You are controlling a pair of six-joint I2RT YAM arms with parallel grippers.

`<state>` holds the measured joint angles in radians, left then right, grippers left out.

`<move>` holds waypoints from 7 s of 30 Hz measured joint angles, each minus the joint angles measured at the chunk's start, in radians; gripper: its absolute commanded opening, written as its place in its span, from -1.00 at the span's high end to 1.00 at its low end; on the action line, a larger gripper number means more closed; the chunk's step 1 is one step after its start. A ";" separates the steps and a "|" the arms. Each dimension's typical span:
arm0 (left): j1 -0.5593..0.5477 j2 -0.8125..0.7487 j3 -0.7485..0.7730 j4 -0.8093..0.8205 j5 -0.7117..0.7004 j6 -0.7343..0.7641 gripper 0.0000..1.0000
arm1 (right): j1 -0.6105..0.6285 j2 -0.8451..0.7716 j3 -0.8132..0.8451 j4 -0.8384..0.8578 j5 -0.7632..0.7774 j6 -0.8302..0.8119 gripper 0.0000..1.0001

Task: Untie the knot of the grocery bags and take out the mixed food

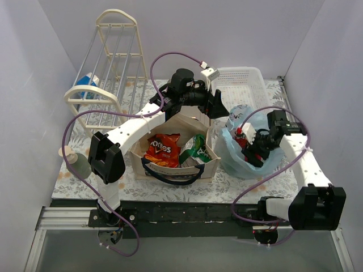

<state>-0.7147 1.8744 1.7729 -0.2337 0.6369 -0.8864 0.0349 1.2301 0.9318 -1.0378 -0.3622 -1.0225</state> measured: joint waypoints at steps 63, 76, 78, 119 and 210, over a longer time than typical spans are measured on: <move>0.135 -0.137 -0.056 -0.296 -0.286 0.318 -0.94 | -0.067 1.275 1.278 0.821 -0.011 0.858 -0.50; 0.135 -0.099 -0.046 -0.301 -0.272 0.327 -0.94 | -0.074 1.221 1.202 0.816 0.072 0.903 -0.97; 0.135 -0.098 -0.046 -0.290 -0.258 0.322 -0.95 | -0.083 1.153 1.170 0.797 0.066 0.911 -0.97; 0.105 -0.141 -0.087 -0.154 -0.187 0.175 -0.95 | 0.039 -0.211 0.021 -0.002 0.101 0.233 0.83; 0.087 -0.069 -0.034 -0.207 -0.230 0.240 -0.96 | 0.359 -0.132 -0.118 0.274 0.224 0.218 0.14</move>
<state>-0.6281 1.8050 1.7393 -0.4408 0.4068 -0.6464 0.3943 1.0985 0.8135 -0.7635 -0.1387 -0.8043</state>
